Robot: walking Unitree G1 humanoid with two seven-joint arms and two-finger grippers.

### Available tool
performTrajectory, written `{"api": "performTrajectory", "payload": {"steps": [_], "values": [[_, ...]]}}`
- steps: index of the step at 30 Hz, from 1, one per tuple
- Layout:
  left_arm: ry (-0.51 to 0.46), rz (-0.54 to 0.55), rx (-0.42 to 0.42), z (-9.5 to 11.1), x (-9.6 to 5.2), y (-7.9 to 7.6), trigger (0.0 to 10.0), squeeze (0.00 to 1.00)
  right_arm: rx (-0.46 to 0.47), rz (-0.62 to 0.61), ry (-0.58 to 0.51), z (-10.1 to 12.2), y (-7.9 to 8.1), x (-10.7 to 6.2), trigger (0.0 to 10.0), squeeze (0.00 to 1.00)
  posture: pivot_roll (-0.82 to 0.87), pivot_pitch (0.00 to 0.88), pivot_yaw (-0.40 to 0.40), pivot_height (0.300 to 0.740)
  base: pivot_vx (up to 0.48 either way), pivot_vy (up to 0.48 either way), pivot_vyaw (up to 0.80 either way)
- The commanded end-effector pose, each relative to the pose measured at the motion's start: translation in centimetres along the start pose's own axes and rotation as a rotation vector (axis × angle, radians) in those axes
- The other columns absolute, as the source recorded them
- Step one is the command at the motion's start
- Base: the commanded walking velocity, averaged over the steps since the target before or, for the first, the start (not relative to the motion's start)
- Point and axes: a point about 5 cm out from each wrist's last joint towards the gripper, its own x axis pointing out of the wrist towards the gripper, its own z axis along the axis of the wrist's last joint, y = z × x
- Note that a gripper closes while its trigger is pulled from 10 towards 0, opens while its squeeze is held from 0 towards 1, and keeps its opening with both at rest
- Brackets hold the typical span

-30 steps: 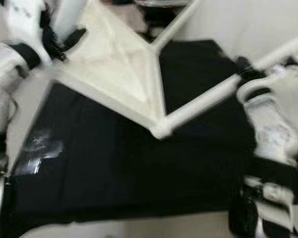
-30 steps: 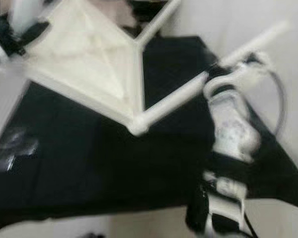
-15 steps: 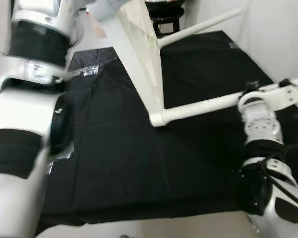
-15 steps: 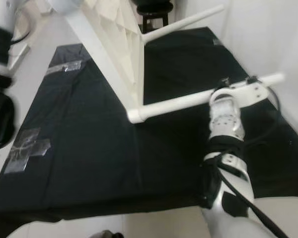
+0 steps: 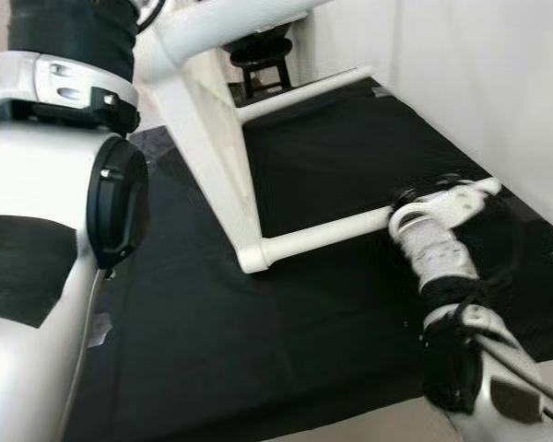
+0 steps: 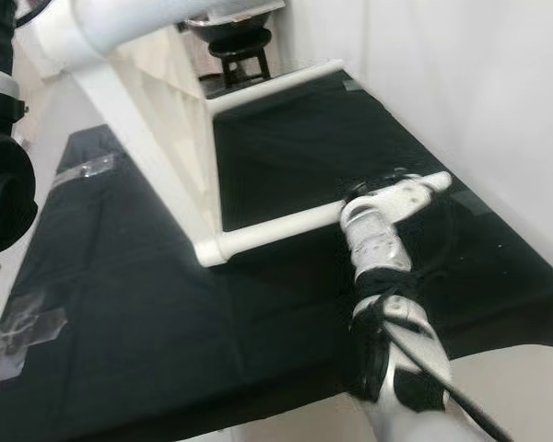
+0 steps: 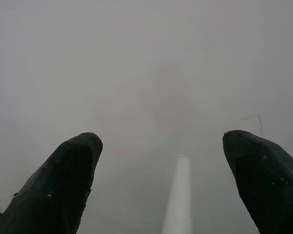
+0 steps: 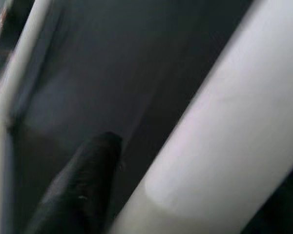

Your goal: Building children table

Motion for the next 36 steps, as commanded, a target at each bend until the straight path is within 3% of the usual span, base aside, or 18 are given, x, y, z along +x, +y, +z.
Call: {"api": "performTrajectory", "payload": {"steps": [1,4,10,12,16,17,20,21,22,23,24,25,26,29,32,34,35,36], "values": [[0.005,0.021,0.003,0.1,-1.8,1.0,10.0,0.00,-0.058,-0.163,0.234,-5.8,-4.2,-0.5,10.0,1.00,0.14,0.127,0.087,0.740,0.000,0.000,0.00],[0.011,0.008,-0.008,-0.3,-2.3,1.1,10.0,0.00,0.001,-0.160,0.202,-5.0,-5.1,-0.7,10.0,1.00,0.13,0.128,0.081,0.740,0.000,0.000,0.00],[0.025,0.003,-0.013,-0.8,-3.1,1.2,10.0,0.00,0.072,-0.062,0.167,-4.9,-5.8,-3.4,10.0,1.00,0.11,0.134,0.071,0.740,0.000,0.000,0.00],[0.028,0.002,-0.014,-0.8,-3.1,1.2,10.0,0.00,0.113,-0.009,0.182,-5.2,-5.8,-4.9,10.0,1.00,0.10,0.136,0.071,0.740,0.000,0.000,0.00],[0.030,-0.007,-0.030,-1.3,-3.2,1.1,10.0,0.00,0.259,0.190,0.207,-6.0,-6.0,-9.6,10.0,1.00,0.07,0.144,0.066,0.740,0.000,0.000,0.00],[0.030,-0.007,-0.030,-1.3,-3.2,1.1,10.0,0.00,0.259,0.190,0.207,-6.0,-6.0,-9.6,10.0,1.00,0.07,0.144,0.066,0.740,0.000,0.000,0.00],[0.034,-0.009,-0.034,-1.7,-3.3,1.0,10.0,0.00,0.335,0.361,0.242,-6.3,-6.5,-12.8,10.0,1.00,0.07,0.144,0.065,0.740,0.000,0.000,0.00],[0.034,-0.009,-0.034,-1.7,-3.3,1.0,10.0,0.00,0.335,0.361,0.242,-6.3,-6.5,-12.8,10.0,1.00,0.07,0.144,0.065,0.740,0.000,0.000,0.00],[0.034,-0.009,-0.036,-1.7,-3.3,1.0,10.0,0.00,0.356,0.431,0.274,-6.5,-7.3,-14.7,10.0,0.41,0.07,0.147,0.063,0.740,0.000,0.000,0.00],[0.034,-0.009,-0.036,-1.7,-3.3,1.0,10.0,0.00,0.356,0.431,0.274,-6.5,-7.3,-14.7,10.0,0.41,0.07,0.147,0.063,0.740,0.000,0.000,0.00],[0.033,-0.009,-0.040,-1.7,-3.4,1.0,10.0,0.00,0.363,0.532,0.281,-6.1,-7.6,-16.5,10.0,0.00,0.06,0.153,0.071,0.740,0.000,0.000,0.00],[0.033,-0.010,-0.043,-1.7,-3.5,1.0,10.0,0.00,0.345,0.607,0.279,-5.5,-7.4,-17.9,10.0,0.00,0.06,0.152,0.073,0.740,0.000,0.000,0.00],[0.033,-0.010,-0.043,-1.7,-3.5,1.0,10.0,0.00,0.345,0.607,0.279,-5.5,-7.4,-17.9,10.0,0.00,0.06,0.152,0.073,0.740,0.000,0.000,0.00],[0.021,-0.134,-0.090,-1.7,-4.5,0.2,10.0,0.00,0.245,0.844,0.142,-1.7,-4.1,-19.2,10.0,0.00,0.04,0.148,0.090,0.740,0.000,0.000,0.00],[-0.031,-0.308,-0.122,-0.9,-6.0,-1.4,10.0,0.00,0.126,0.930,0.069,-0.3,-1.7,-18.2,10.0,0.00,0.04,0.145,0.096,0.740,0.000,0.000,0.00],[-0.040,-0.327,-0.122,-0.8,-6.2,-1.6,10.0,0.00,0.104,0.937,0.064,-0.2,-1.5,-18.2,10.0,0.00,0.04,0.145,0.096,0.740,0.000,0.000,0.00],[-0.084,-0.359,-0.137,-0.2,-7.5,-2.1,10.0,0.00,0.067,0.947,0.020,0.3,-0.5,-16.9,10.0,0.00,0.05,0.137,0.093,0.740,0.000,0.000,0.00],[-0.084,-0.359,-0.137,-0.2,-7.5,-2.1,10.0,0.00,0.067,0.947,0.020,0.3,-0.5,-16.9,10.0,0.00,0.05,0.137,0.093,0.740,0.000,0.000,0.00]]}}
